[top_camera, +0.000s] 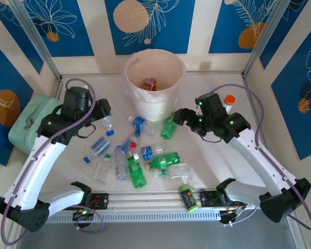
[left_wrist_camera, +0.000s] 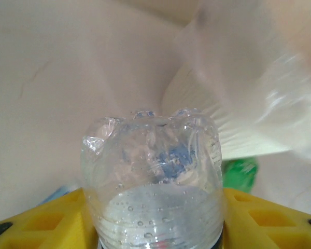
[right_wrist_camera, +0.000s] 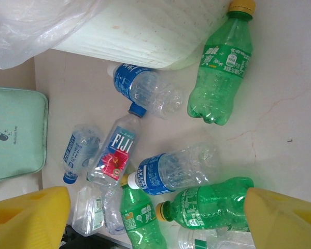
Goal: Put the plastic bottles in the bin
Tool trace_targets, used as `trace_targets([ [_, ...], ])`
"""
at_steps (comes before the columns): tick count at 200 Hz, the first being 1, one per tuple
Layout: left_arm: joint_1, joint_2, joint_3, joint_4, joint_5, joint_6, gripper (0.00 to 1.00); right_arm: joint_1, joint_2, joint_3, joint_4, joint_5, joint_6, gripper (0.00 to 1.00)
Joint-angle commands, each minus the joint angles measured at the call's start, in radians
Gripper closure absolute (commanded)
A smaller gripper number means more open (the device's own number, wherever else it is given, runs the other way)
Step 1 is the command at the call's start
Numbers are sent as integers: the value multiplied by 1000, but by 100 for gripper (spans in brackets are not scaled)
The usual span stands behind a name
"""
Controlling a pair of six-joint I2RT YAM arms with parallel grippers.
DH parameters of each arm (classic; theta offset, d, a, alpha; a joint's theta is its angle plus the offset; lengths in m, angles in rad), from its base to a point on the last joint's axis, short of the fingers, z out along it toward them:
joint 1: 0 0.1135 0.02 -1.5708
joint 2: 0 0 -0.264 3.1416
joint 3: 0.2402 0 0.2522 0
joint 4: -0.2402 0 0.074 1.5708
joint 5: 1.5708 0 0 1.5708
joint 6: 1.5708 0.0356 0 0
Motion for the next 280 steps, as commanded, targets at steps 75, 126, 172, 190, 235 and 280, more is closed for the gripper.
trace_targets([
  [75,15,278,301,552,311,-165,48,10,-25,-2,21,-7,13,13],
  [126,18,487,475,623,379,-253,49,12,-49,-16,10,-1,18,13],
  [172,20,640,553,640,450,-307,50,20,-77,-36,2,12,36,13],
  [190,20,691,569,637,468,-317,50,27,-80,-46,4,16,42,13],
  [235,19,754,566,638,469,-329,51,49,-74,-55,8,27,54,13],
  [280,19,772,559,623,469,-316,35,54,-72,-51,-4,36,52,13],
])
